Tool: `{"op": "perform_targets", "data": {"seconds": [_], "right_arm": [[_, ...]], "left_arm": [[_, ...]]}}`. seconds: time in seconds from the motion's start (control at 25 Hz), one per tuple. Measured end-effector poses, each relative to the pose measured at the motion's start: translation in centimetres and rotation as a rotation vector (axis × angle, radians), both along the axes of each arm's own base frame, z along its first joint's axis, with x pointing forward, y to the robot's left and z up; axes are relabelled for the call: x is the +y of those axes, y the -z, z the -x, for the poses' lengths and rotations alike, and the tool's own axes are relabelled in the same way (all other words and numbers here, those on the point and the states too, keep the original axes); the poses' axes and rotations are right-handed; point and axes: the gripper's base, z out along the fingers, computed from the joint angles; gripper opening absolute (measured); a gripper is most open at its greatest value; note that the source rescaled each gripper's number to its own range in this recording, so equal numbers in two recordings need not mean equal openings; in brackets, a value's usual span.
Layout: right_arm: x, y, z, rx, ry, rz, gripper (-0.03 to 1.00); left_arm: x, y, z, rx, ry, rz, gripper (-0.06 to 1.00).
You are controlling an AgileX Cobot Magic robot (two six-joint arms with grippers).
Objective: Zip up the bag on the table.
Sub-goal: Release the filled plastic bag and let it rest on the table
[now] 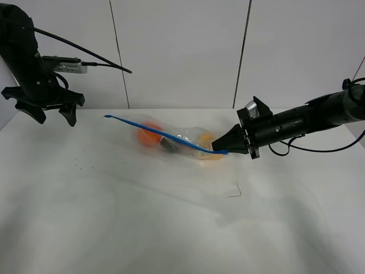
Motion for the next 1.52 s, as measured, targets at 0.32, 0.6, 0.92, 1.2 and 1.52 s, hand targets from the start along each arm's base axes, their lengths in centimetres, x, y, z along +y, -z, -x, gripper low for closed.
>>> {"op": "perform_targets", "data": {"seconds": [0.32,0.6,0.92,1.2,1.52], "right_arm": [[0.0,0.0,0.0,0.000,0.000,0.000,0.00],[0.0,0.0,0.0,0.000,0.000,0.000,0.00],[0.0,0.0,0.0,0.000,-0.001,0.001,0.00],[0.0,0.0,0.0,0.000,-0.006,0.006,0.00],[0.0,0.1,0.1,0.000,-0.014,0.013,0.00]], "left_arm": [[2.9,0.3,0.9,0.107,-0.081,0.092,1.00],[2.8,0.4,1.2,0.137,-0.066,0.118,0.99],[2.7,-2.6,5.3,0.094,-0.052,0.102,0.98],[2.6,-3.1,14.8,0.119,-0.024,0.082,0.98],[2.3,-1.0,25.5,0.097,-0.021,0.081,0.98]]}}
